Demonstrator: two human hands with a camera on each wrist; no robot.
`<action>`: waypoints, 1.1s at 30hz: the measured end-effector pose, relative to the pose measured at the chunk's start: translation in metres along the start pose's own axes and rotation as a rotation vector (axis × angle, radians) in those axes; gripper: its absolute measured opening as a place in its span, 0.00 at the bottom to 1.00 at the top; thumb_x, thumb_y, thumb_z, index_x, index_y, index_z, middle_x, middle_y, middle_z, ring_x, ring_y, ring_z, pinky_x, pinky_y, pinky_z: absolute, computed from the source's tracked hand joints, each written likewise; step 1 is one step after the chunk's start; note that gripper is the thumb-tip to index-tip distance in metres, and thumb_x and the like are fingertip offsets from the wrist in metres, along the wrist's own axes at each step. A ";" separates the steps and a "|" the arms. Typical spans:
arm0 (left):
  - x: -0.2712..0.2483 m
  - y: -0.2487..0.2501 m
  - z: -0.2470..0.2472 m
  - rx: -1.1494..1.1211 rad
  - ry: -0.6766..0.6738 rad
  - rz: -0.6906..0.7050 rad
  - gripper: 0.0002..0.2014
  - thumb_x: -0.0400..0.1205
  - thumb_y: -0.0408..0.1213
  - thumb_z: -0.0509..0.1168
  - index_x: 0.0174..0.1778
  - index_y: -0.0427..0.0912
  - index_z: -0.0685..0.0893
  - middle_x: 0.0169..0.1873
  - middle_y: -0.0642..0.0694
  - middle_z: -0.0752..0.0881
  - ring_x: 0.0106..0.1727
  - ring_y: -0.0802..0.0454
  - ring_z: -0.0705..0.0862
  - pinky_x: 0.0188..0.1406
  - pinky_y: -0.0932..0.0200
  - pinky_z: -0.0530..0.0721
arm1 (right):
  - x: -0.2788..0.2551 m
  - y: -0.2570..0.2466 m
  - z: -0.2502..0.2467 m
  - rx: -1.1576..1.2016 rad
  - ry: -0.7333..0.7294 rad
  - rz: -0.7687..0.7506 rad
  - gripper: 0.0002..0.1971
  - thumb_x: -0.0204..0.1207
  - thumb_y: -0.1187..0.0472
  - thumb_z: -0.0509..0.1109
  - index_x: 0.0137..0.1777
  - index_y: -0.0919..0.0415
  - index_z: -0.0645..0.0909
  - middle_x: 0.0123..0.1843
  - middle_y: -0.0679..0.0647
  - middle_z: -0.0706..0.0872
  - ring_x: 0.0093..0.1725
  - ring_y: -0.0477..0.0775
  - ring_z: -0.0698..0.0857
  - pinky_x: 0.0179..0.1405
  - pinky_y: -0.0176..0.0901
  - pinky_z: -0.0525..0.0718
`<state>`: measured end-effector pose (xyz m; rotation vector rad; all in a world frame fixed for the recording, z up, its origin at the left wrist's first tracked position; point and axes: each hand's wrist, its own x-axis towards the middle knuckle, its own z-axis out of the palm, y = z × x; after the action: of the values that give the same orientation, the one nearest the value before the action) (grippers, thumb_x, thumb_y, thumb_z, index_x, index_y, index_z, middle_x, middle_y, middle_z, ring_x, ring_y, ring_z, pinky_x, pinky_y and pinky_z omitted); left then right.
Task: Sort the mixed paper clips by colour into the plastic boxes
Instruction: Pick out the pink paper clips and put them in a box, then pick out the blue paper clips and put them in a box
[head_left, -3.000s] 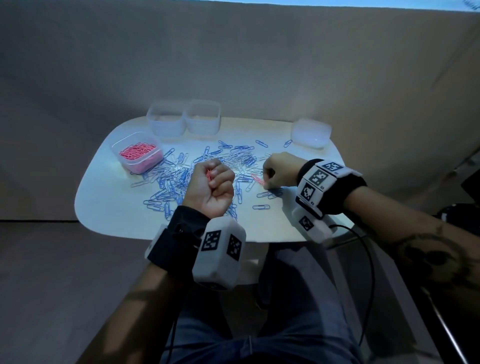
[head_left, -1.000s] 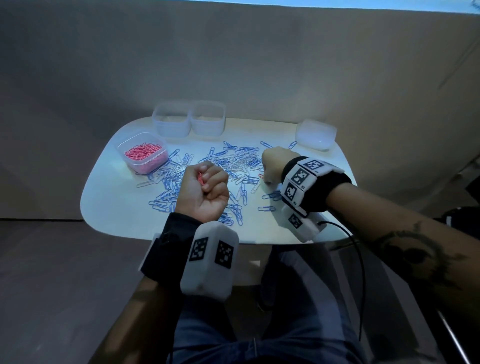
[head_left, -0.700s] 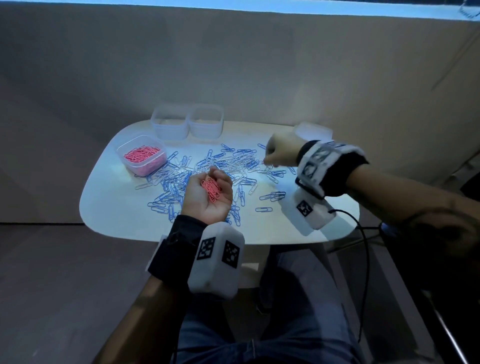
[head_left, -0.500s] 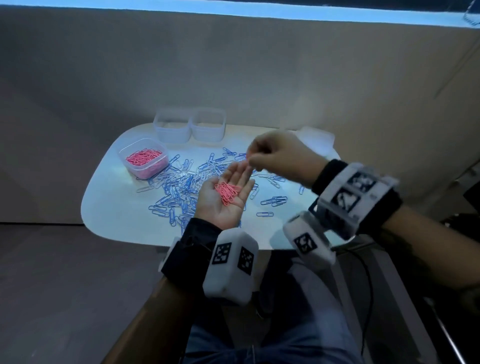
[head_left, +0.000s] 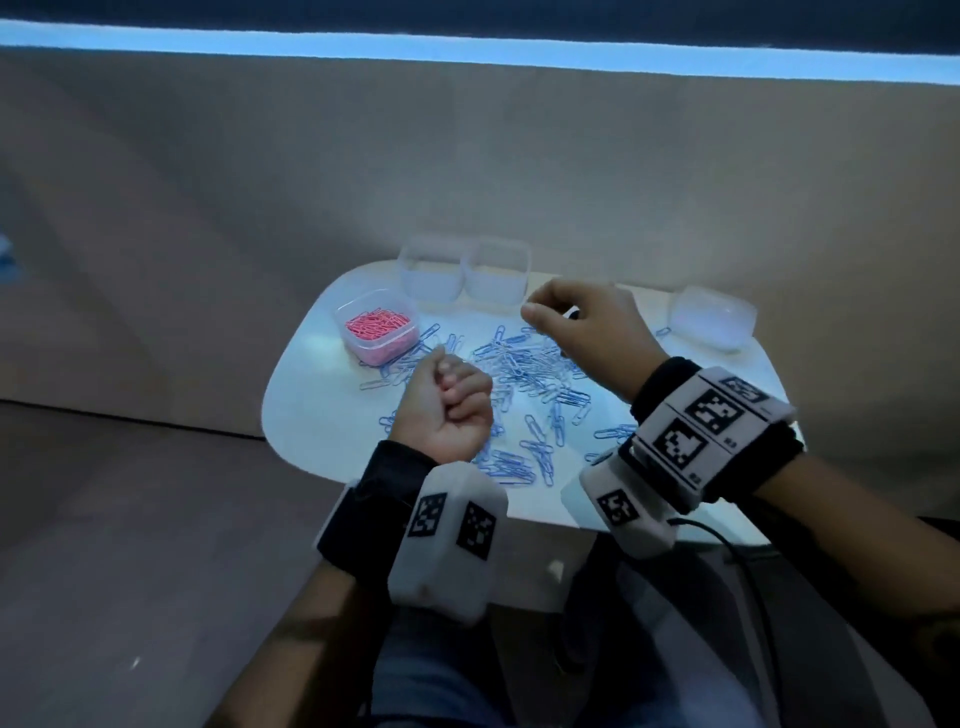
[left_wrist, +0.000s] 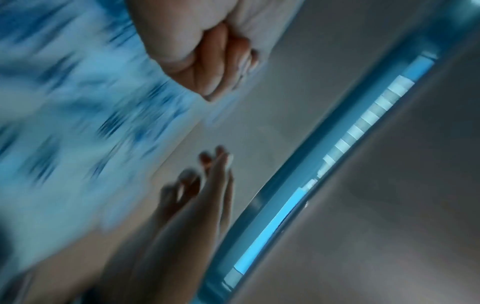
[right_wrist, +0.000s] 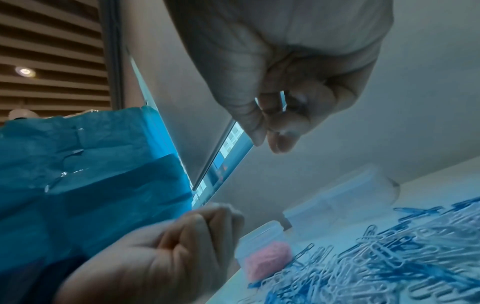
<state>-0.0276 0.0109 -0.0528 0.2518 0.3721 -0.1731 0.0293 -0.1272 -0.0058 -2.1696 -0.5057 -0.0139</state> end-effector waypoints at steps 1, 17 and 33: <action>-0.002 0.017 0.002 0.157 0.000 0.046 0.31 0.87 0.44 0.49 0.14 0.44 0.69 0.11 0.52 0.65 0.09 0.61 0.64 0.04 0.71 0.56 | 0.001 -0.001 0.006 -0.016 -0.027 -0.013 0.08 0.77 0.61 0.68 0.44 0.65 0.86 0.34 0.47 0.81 0.30 0.36 0.73 0.44 0.39 0.76; 0.056 0.121 0.020 2.187 0.272 0.472 0.11 0.80 0.32 0.59 0.37 0.41 0.86 0.40 0.44 0.83 0.38 0.52 0.78 0.39 0.65 0.75 | -0.005 0.028 -0.025 -0.030 -0.054 0.128 0.06 0.77 0.63 0.68 0.41 0.61 0.84 0.31 0.51 0.83 0.18 0.34 0.75 0.21 0.18 0.72; 0.054 0.168 0.014 2.040 0.912 0.277 0.09 0.83 0.29 0.60 0.37 0.30 0.79 0.23 0.40 0.82 0.13 0.55 0.79 0.20 0.63 0.81 | -0.013 0.048 -0.047 -0.084 -0.102 0.289 0.08 0.78 0.60 0.67 0.42 0.63 0.84 0.33 0.53 0.84 0.27 0.47 0.75 0.22 0.27 0.72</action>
<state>0.0626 0.1609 -0.0250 2.4391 0.9501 -0.0927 0.0432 -0.1935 -0.0166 -2.3157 -0.2485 0.2387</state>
